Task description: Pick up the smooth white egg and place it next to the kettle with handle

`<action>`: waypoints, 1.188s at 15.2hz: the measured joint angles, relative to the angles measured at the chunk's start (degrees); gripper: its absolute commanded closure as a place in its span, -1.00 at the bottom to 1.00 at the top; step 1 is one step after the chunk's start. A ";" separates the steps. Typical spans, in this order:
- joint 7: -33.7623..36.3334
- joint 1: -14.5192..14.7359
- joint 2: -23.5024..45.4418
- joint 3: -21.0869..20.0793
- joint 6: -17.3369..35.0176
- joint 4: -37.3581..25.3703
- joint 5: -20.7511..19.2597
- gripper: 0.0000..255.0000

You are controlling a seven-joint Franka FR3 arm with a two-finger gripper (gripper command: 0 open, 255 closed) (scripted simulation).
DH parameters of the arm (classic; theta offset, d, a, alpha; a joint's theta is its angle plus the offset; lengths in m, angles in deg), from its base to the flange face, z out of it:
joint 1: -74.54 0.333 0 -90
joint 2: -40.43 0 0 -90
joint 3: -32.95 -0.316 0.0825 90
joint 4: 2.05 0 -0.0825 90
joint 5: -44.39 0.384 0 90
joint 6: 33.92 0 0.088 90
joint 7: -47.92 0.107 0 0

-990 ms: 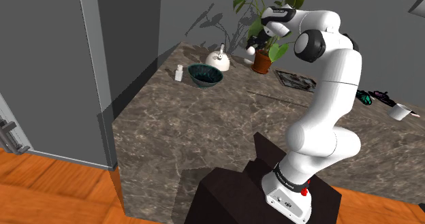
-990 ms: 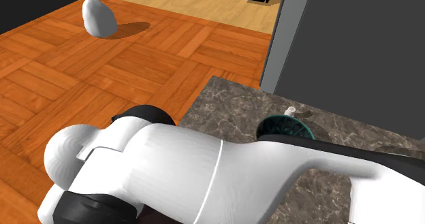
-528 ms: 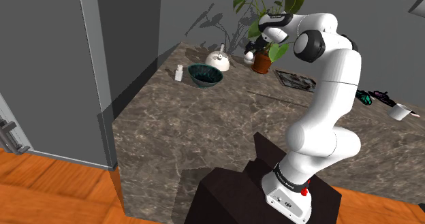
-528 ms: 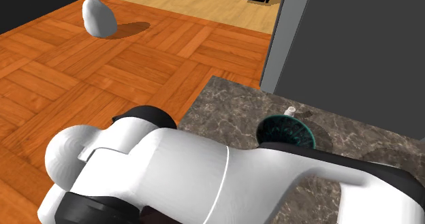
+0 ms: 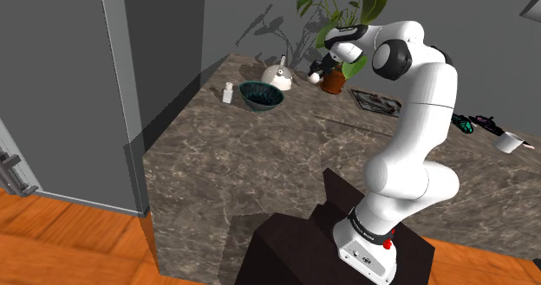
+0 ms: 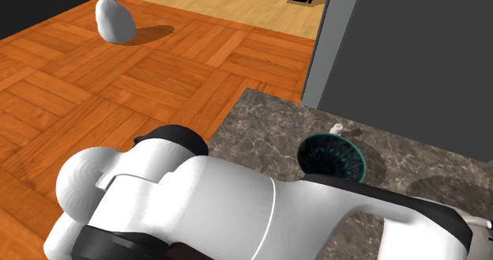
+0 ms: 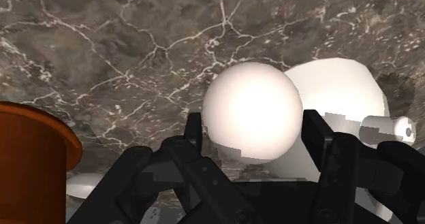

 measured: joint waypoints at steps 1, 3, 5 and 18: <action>-0.19 0.00 0.54 -0.08 0.54 0.01 0.13 1.00; -0.68 -0.09 1.18 -0.24 1.58 0.47 0.42 1.00; -1.21 -0.15 1.46 -0.41 2.78 1.43 0.77 1.00; -4.26 -0.69 5.30 -1.64 9.02 4.09 2.71 1.00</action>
